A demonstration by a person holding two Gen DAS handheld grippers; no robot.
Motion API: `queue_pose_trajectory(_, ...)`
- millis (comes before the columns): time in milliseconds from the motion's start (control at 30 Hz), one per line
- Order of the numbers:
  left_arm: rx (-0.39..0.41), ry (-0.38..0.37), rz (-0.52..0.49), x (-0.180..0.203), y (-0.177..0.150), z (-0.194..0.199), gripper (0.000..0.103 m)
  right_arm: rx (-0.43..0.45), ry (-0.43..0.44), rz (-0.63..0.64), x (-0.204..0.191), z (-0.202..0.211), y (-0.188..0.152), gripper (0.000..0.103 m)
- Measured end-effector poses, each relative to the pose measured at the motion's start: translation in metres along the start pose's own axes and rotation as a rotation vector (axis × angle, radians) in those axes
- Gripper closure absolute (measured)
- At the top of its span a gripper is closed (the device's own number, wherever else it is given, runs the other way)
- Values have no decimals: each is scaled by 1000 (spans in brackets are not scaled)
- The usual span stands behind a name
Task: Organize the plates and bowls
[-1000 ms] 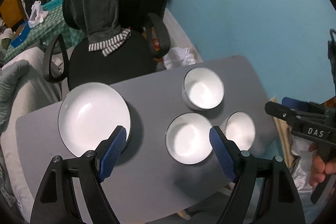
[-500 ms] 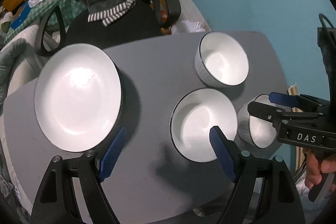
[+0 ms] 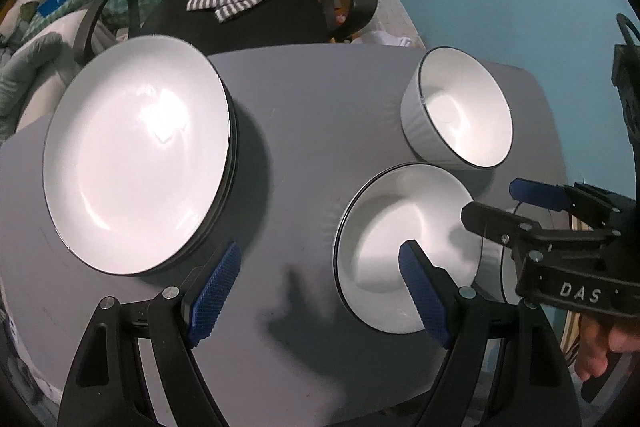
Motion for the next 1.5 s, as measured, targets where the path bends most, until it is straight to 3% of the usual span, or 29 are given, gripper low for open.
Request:
queue_pose_trajectory(400, -43, 10, 39, -4, -7, -24, 21, -38, 37, 25, -2, -21, -4, 31)
queue_pose_trajectory(633, -53, 29, 25, -2, -8, -36, 21, -68, 57, 47, -4, -34, -5, 44)
queue_pose_trajectory(733, -63, 22, 36, 0, -10, -38, 22, -52, 21, 77, -4, -33, -3, 47)
queue_pose_trajectory(800, -70, 22, 48, 0, -11, -40, 26, -70, 50, 85, -7, -36, -2, 57)
queue_pose_trajectory(900, -74, 13, 58, 0, -13, -42, 35, -80, 43, 110, -10, -37, -2, 63)
queue_pose_trajectory(1133, -111, 0, 80, -2, -21, -49, 64, -101, 55, 157, -19, -42, -2, 84)
queue_pose_trajectory(1367, -120, -73, 116, -6, -23, -58, 90, -102, 44, 173, -17, -46, -2, 92)
queue_pose_trajectory(1500, -110, -35, 87, 2, -26, -58, 91, -98, 35, 170, -17, -47, 0, 93)
Point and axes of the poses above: each gripper's, at about its wrist camera, not at the fingertips, and z roughly against the way its jaws point, x to its right, y to its top, the point moved 6 cm from there along -z, roughly the way its jaws point, and after that the axes turned 1 degree about z, right-handed, at the moved point
